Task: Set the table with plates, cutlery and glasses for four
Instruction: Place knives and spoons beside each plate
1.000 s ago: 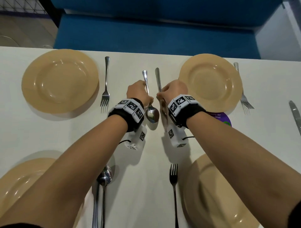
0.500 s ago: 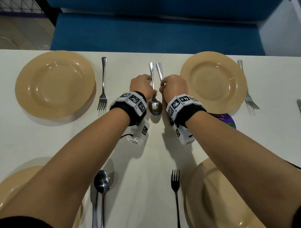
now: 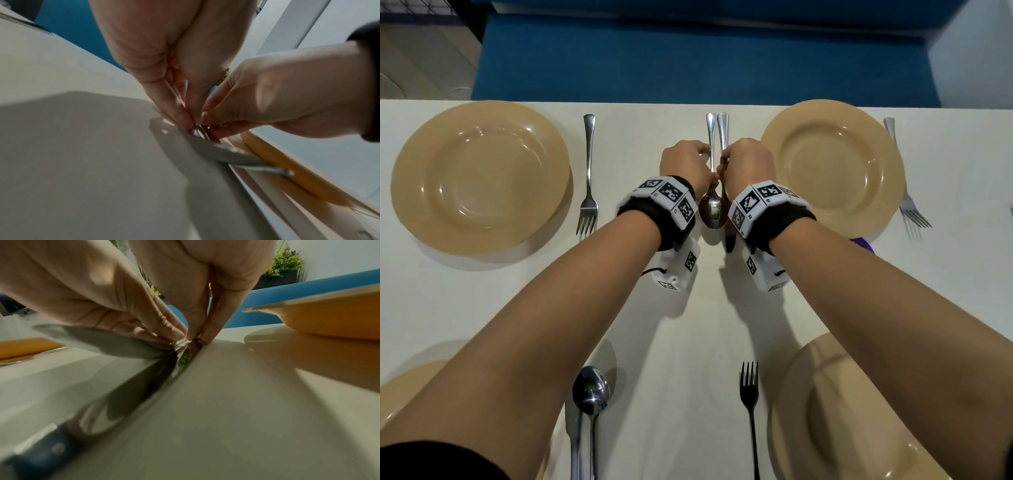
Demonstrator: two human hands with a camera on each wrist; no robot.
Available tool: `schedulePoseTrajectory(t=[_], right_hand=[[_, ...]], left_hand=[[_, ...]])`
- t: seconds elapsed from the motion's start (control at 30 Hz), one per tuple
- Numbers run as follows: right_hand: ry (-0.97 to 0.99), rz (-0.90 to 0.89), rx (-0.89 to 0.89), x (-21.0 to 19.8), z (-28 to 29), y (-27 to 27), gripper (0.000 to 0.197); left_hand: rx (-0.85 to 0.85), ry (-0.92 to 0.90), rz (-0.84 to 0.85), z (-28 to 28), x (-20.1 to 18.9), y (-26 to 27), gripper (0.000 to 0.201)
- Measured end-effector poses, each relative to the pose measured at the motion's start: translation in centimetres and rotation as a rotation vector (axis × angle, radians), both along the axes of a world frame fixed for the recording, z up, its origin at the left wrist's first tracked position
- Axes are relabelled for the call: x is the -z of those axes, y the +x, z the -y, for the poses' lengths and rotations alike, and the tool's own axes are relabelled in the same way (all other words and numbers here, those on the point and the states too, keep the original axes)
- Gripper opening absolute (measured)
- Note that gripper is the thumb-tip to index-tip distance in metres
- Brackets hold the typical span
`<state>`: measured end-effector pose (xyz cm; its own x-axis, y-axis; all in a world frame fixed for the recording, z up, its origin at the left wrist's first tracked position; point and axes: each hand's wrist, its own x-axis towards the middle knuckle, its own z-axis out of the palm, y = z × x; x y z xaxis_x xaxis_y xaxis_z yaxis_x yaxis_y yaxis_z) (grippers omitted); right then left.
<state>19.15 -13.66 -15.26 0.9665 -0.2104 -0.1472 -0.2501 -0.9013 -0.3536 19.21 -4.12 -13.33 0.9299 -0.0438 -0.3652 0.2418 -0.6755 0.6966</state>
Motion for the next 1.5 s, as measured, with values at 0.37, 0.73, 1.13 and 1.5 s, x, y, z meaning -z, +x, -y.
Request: schedulePoseTrajectory(t=[0.37, 0.73, 1.13, 1.5], right_hand=[[-0.068, 0.015, -0.077, -0.2, 0.7, -0.9, 0.022], [-0.082, -0.004, -0.105, -0.6, 1.2, -1.1, 0.02], [-0.092, -0.016, -0.136, -0.9, 1.1, -1.2, 0.022], [0.115, 0.121, 0.036, -5.6, 5.5, -3.8, 0.035]], left_hand=[[0.053, 0.004, -0.003, 0.3, -0.3, -0.4, 0.05], [0.062, 0.004, -0.01, 0.7, -0.3, -0.5, 0.051], [0.053, 0.024, -0.005, 0.9, -0.1, -0.1, 0.05], [0.02, 0.001, 0.151, 3.0, -3.4, -2.2, 0.049]])
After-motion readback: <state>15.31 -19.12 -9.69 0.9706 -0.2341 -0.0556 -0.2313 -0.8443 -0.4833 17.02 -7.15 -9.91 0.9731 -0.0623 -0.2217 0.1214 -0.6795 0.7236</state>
